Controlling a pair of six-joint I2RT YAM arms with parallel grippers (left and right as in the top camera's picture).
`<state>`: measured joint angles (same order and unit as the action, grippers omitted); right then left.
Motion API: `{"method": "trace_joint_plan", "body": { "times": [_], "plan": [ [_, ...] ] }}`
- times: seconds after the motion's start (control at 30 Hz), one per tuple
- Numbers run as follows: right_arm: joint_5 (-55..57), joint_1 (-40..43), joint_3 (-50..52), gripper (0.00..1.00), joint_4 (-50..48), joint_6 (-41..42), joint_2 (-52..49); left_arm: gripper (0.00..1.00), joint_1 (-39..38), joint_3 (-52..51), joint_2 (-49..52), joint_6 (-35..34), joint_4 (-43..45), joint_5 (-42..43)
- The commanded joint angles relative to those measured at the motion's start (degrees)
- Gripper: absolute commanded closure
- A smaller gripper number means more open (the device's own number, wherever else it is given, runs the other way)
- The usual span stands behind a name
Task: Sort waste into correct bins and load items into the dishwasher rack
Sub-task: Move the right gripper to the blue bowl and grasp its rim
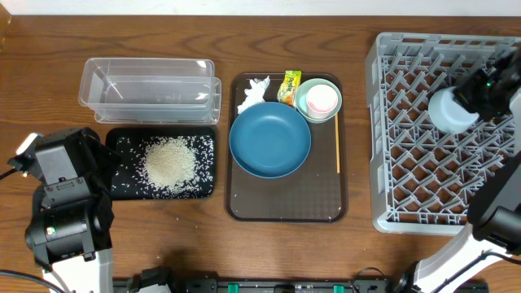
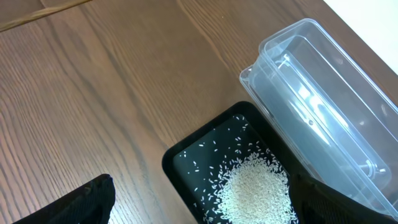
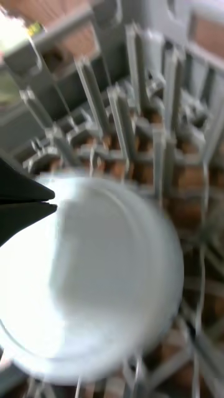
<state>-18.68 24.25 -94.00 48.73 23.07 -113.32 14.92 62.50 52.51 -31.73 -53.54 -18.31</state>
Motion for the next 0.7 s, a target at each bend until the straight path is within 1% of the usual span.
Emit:
{"method": "trace_joint_plan", "body": {
  "times": [0.0,0.1,0.23,0.3,0.33,0.37,0.43,0.5,0.6,0.67],
  "plan": [
    [-4.59,0.00,-0.46,0.99,-0.04,-1.05,-0.15,0.09,0.28,1.05,-0.15,-0.48,0.00,-0.15],
    [-4.81,0.00,-1.25,0.99,0.85,-1.05,0.44,0.09,0.28,1.05,-0.15,-0.46,0.00,-0.15],
    [-7.87,-0.31,-1.75,0.99,1.40,-2.86,4.11,0.09,0.28,1.05,-0.15,-0.46,0.00,-0.15],
    [-11.08,-1.20,-1.75,0.94,1.09,-5.77,7.19,0.09,0.28,1.05,-0.15,-0.48,0.00,-0.15],
    [-12.85,-2.03,-1.75,0.89,0.90,-7.82,9.03,0.09,0.28,1.05,-0.15,-0.48,0.00,-0.15],
    [-14.03,-2.97,-1.75,0.81,0.87,-9.20,10.64,0.09,0.28,1.05,-0.15,-0.48,0.00,-0.15],
    [-15.45,-5.92,-1.75,0.51,0.76,-11.67,14.29,0.09,0.28,1.05,-0.15,-0.48,0.00,-0.15],
    [-15.45,-9.44,-1.75,0.35,0.76,-13.00,16.90,0.09,0.28,1.05,-0.15,-0.48,0.00,-0.15],
    [-15.13,-17.38,-1.75,0.27,0.33,-14.34,19.32,0.09,0.28,1.05,-0.15,-0.46,0.00,-0.15],
    [-13.60,-23.39,-1.73,0.25,0.35,-14.62,19.34,0.09,0.28,1.05,-0.15,-0.48,0.00,-0.15]
  ]
}}
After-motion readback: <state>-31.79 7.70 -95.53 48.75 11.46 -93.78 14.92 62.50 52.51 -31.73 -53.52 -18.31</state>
